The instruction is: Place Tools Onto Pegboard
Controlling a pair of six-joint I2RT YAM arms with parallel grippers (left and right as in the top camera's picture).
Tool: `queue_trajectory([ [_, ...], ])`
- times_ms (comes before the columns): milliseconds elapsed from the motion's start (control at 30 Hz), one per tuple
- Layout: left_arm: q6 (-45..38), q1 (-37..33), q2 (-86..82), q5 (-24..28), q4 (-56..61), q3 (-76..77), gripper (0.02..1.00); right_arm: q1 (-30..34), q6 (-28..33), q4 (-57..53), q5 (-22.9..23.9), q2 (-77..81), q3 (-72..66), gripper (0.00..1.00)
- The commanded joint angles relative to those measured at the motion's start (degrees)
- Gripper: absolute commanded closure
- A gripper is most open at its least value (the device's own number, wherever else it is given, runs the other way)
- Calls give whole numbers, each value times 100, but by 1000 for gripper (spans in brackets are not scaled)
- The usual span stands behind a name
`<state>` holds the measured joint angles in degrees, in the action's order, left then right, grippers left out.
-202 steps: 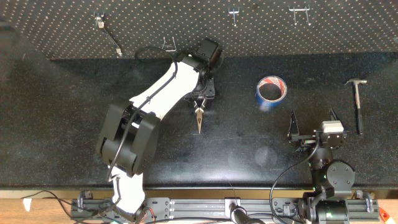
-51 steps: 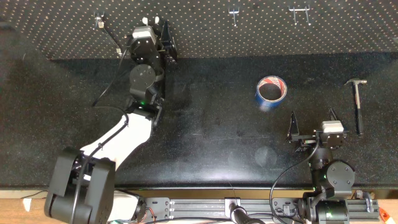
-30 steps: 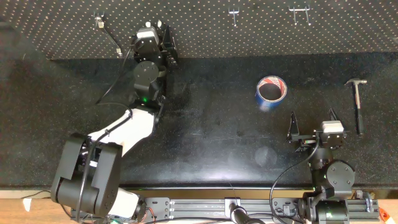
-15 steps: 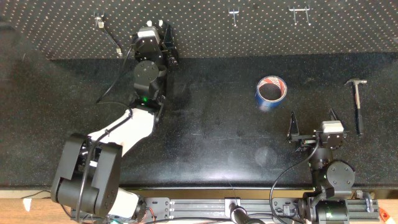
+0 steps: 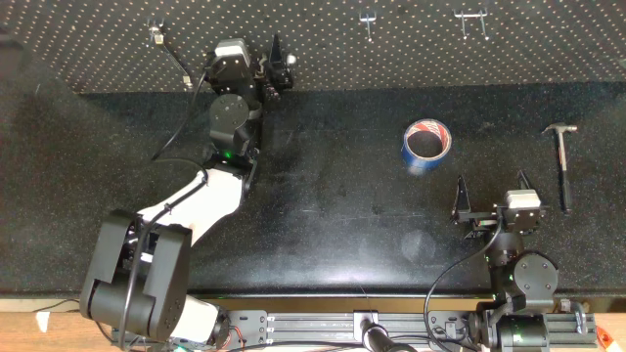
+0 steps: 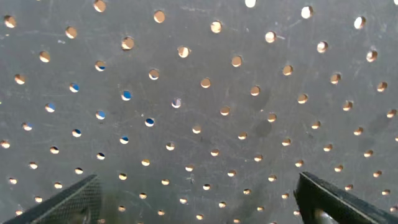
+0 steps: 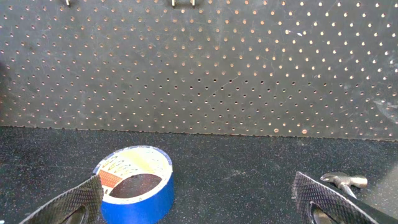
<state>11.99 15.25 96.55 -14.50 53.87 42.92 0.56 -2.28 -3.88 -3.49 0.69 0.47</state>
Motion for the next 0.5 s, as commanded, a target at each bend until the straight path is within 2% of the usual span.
queue_trajectory([
  [33, -20, -50, -249, 22, -269, 125, 23, -33, 61, -15, 50, -39, -24, 5],
  [133, -22, -76, -688, 20, -822, 125, 23, -33, 63, -15, 50, -39, -24, 5],
  [267, -20, -302, -1961, 44, -2382, 57, 23, -33, 61, -15, 50, -39, -24, 5],
  [367, -20, -667, -3161, 422, -3368, -367, 23, -33, 61, -15, 50, -39, -24, 5],
  [500, -17, -1056, -4760, 800, -3648, -1672, 23, -33, 63, -15, 50, -39, -24, 5],
])
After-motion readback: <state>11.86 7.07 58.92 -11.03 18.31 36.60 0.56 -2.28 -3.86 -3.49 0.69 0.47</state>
